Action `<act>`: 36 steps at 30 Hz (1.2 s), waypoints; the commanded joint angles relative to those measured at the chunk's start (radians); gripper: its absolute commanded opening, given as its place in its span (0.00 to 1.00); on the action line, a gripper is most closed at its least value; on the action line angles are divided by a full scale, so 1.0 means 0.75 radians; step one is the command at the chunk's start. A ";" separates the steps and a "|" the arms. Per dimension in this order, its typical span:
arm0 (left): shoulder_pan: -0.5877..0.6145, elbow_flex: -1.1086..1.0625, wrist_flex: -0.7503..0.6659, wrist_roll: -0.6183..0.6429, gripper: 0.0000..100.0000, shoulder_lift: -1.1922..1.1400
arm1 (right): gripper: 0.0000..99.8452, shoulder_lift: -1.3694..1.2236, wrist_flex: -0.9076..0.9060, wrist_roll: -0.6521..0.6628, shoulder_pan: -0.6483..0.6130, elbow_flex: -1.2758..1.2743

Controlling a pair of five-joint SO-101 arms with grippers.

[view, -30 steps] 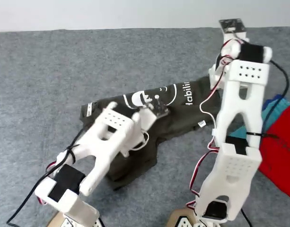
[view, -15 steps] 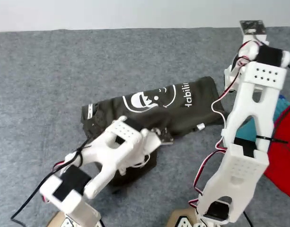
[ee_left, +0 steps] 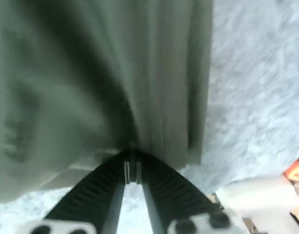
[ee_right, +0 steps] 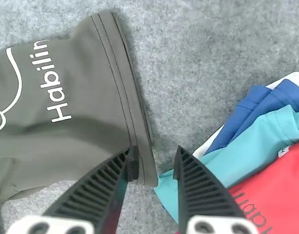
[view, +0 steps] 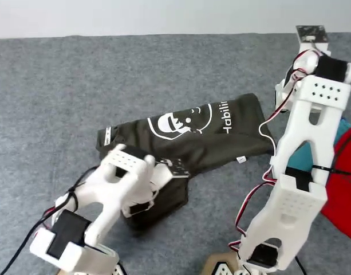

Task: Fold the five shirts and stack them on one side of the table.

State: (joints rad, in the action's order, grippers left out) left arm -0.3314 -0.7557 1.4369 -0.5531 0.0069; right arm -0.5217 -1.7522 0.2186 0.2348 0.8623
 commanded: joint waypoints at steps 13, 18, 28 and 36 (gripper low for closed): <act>0.031 0.590 0.239 0.158 0.00 0.016 | 0.12 -0.040 0.015 -0.023 -0.157 0.065; 0.074 0.795 0.252 0.321 0.01 0.016 | 0.12 -0.216 0.214 -0.027 -0.230 0.070; 0.135 0.842 0.241 0.358 0.01 0.002 | 0.12 -0.365 0.512 -0.018 -0.234 0.072; 0.135 0.840 0.239 0.358 0.01 0.002 | 0.12 -0.506 0.678 -0.012 -0.236 0.072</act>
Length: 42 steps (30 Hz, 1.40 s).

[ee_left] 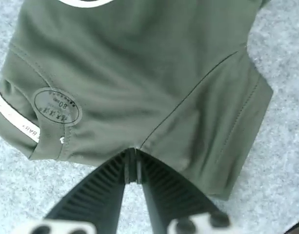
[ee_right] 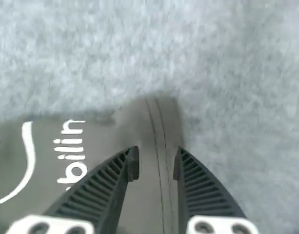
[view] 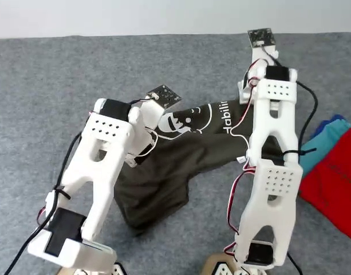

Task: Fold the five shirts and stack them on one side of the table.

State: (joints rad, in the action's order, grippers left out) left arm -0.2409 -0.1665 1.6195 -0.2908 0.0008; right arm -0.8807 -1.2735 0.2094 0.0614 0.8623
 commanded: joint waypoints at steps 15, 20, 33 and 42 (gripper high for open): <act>0.014 0.050 -0.004 0.008 0.01 0.008 | 0.12 -0.197 0.420 0.100 -0.034 0.192; 0.014 0.050 -0.004 0.008 0.01 0.010 | 0.12 -0.159 0.244 0.123 -0.038 0.260; 0.092 0.261 0.072 0.070 0.01 0.025 | 0.12 -0.060 -0.690 0.127 -0.036 0.706; 0.117 0.332 0.180 0.023 0.01 0.023 | 0.04 0.208 -0.701 0.266 -0.007 0.448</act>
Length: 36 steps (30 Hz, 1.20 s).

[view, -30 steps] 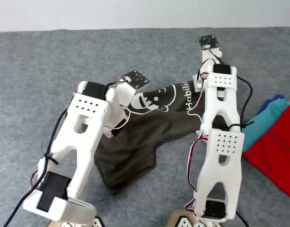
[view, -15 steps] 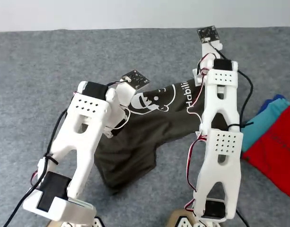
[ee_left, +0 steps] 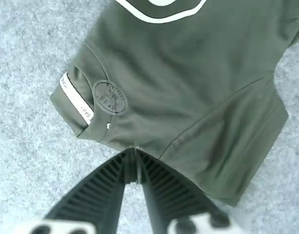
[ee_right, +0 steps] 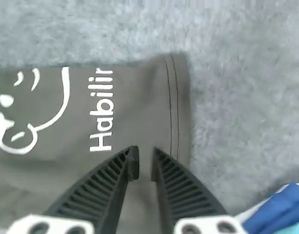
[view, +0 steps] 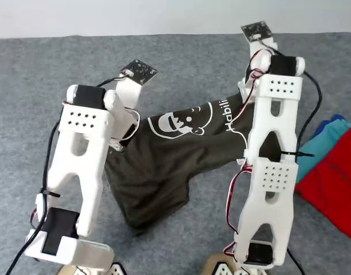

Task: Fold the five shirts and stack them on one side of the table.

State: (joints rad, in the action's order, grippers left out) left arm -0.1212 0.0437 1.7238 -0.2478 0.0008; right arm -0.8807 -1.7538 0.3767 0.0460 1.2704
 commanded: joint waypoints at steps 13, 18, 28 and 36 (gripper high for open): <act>-0.344 -0.316 0.039 -0.268 0.08 0.023 | 0.19 1.030 -0.058 0.045 0.324 -0.867; -0.460 -0.474 0.020 -0.268 0.07 0.023 | 0.19 1.267 -0.056 0.047 0.486 -1.115; -0.591 -0.809 -0.299 -0.266 0.08 0.025 | 0.19 1.642 -0.056 0.141 0.674 -1.426; -0.606 -0.864 -0.376 -0.119 0.16 0.023 | 0.19 1.846 -0.056 0.141 0.693 -1.622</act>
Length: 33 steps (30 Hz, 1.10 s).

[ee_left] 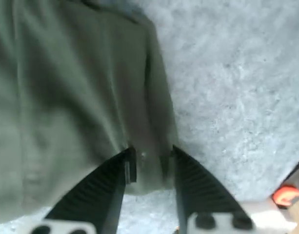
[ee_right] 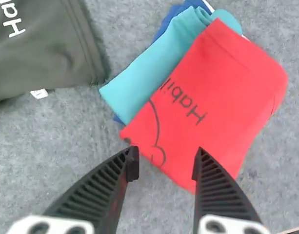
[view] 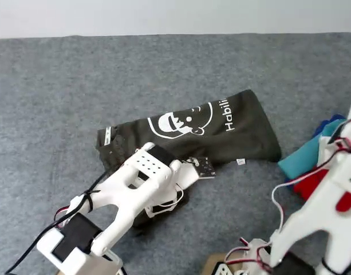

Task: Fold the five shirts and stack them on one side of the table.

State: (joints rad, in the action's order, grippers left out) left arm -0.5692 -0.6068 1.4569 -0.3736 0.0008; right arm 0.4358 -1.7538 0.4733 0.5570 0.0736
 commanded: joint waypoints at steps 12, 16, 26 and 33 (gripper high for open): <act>-0.010 -0.124 -0.194 0.164 0.16 0.008 | 0.19 0.191 -0.056 0.012 0.009 -0.076; -0.025 -0.214 -0.243 0.229 0.20 0.008 | 0.19 0.202 -0.056 0.012 0.009 -0.074; -0.029 -0.228 -0.354 0.239 0.12 0.008 | 0.19 0.206 -0.054 0.080 0.007 -0.072; -0.029 -0.193 -0.336 0.172 0.01 0.010 | 0.19 0.206 -0.054 0.080 0.007 -0.072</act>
State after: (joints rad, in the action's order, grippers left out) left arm -0.5938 -0.7787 1.2252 -0.2156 0.0130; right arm 0.5508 -1.7538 0.5255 0.5585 0.0107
